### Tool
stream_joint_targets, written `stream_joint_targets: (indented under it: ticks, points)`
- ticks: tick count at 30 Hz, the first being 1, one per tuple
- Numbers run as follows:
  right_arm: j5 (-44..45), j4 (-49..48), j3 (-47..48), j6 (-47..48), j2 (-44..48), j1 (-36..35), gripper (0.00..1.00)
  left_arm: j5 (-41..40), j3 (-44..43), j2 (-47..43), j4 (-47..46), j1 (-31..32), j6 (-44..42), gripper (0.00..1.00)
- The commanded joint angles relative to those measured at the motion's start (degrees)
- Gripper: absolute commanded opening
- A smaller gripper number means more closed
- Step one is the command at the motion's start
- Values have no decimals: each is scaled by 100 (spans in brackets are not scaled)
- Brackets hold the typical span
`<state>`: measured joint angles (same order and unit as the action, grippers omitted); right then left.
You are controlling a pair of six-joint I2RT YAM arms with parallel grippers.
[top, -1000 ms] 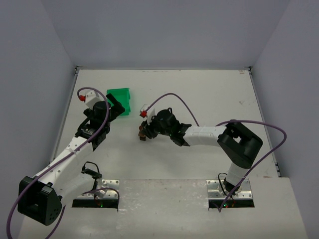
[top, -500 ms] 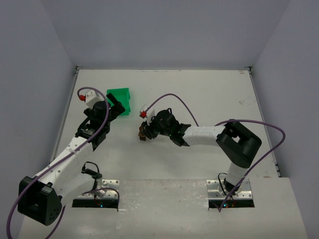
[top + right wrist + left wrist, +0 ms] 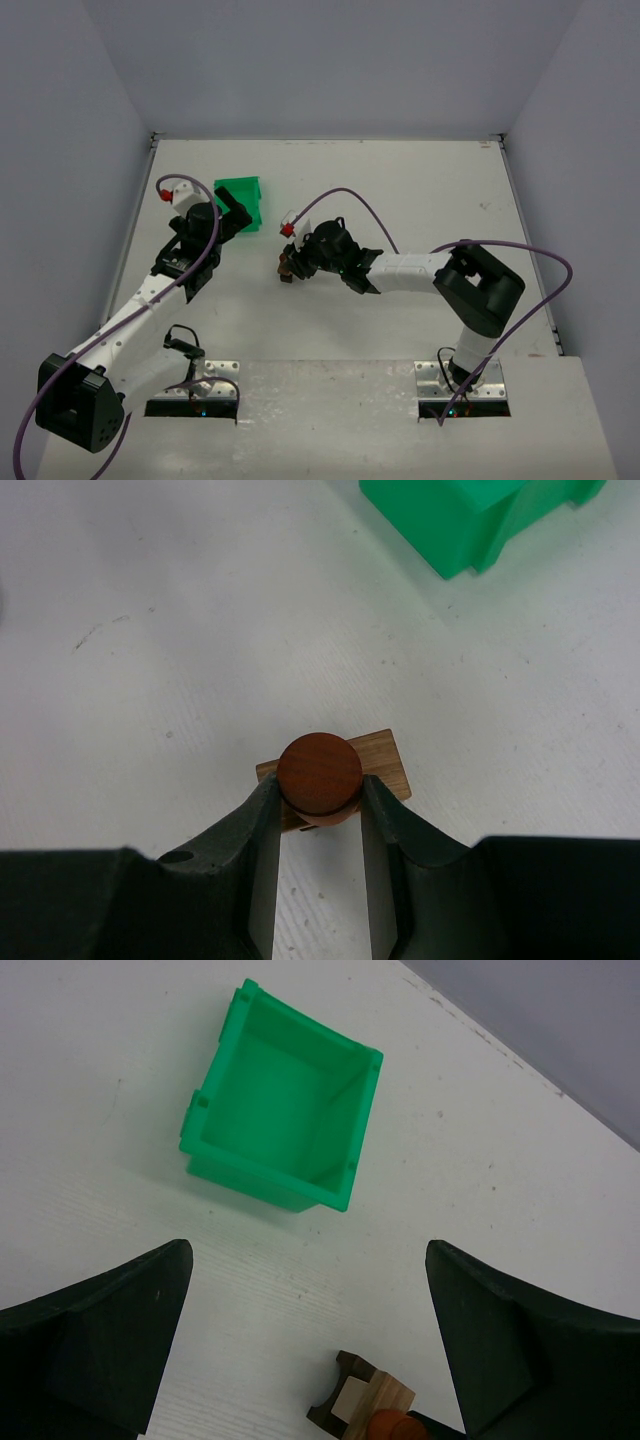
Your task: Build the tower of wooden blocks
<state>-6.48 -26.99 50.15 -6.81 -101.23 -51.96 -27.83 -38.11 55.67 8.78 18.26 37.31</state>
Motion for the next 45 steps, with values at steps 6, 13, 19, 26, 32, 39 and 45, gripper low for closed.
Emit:
stream_joint_targets:
  ticks: [6, 13, 19, 26, 32, 39, 45]
  points:
    - [24, -456, 206, 118, -55, -33, 28, 85, 32, 14, -306, -60, -110, 100]
    - [51, -417, 254, 167, -68, -33, 28, 186, 23, 72, -350, -60, -167, 100]
    - [86, -396, 230, 160, -72, -33, 29, 208, 12, 95, -350, -60, -181, 100]
    - [103, -351, 241, 162, -99, -33, 29, 243, 23, 94, -350, -60, -198, 100]
    - [88, -375, 190, 156, -42, -33, 32, 260, 20, 94, -359, -60, -198, 100]
    - [138, -447, 92, 136, 33, -33, 34, 278, 14, 102, -359, -60, -198, 100]
    - [122, -440, 58, 127, 77, -33, 35, 287, 23, 110, -366, -60, -205, 100]
